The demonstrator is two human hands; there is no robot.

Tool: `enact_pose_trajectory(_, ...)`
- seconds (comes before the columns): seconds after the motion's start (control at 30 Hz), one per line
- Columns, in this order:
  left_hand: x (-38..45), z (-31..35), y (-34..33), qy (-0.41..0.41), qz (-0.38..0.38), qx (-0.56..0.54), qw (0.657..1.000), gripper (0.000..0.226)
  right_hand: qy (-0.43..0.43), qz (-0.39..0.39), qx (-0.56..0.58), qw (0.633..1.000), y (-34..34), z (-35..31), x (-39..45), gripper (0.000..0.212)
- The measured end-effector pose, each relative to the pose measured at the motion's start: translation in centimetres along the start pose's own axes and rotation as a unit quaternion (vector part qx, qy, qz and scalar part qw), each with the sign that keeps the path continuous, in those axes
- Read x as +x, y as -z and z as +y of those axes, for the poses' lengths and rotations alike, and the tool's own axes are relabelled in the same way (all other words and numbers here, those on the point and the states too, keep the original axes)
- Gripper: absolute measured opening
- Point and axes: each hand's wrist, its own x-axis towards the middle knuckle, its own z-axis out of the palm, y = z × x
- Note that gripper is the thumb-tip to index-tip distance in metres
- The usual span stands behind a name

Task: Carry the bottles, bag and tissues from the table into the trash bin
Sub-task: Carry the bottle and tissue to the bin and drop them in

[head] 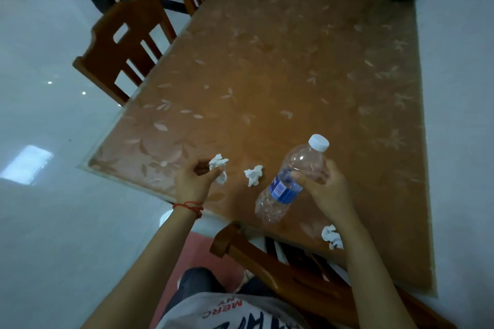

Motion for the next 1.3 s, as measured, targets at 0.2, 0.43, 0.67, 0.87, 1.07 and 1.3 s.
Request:
enact_pose_trajectory(0.2,0.0,-1.0,5.3,-0.003,0.051,-0.032,0.998,0.023,0.031,-0.037,-0.002,0.999,-4.8,-3.4,0.1,0.037)
enact_pose_trajectory(0.43,-0.2,-3.6,14.0,0.021,0.136,-0.073,0.988,0.019,0.054,-0.129,0.002,0.99,-13.5,-7.1,-1.1,0.037)
enact_pose_trajectory(0.67,-1.7,-7.7,23.7,0.065,0.232,-0.128,0.962,0.019,0.09,-0.234,-0.015,0.968,-24.5,-9.5,-3.4,0.036)
enact_pose_trajectory(0.87,-3.8,-11.7,31.8,0.093,0.32,-0.142,0.932,0.02,0.099,-0.337,-0.01,0.936,-33.5,-11.2,-6.2,0.041)
enact_pose_trajectory(1.07,-6.4,-15.4,37.7,0.125,0.404,-0.148,0.894,0.022,0.098,-0.428,-0.029,0.898,-40.9,-12.8,-8.6,0.055)
enact_pose_trajectory(1.3,-8.0,-17.9,41.1,0.168,0.48,-0.173,0.844,0.021,0.103,-0.505,-0.071,0.854,-47.7,-14.1,-9.7,0.046)
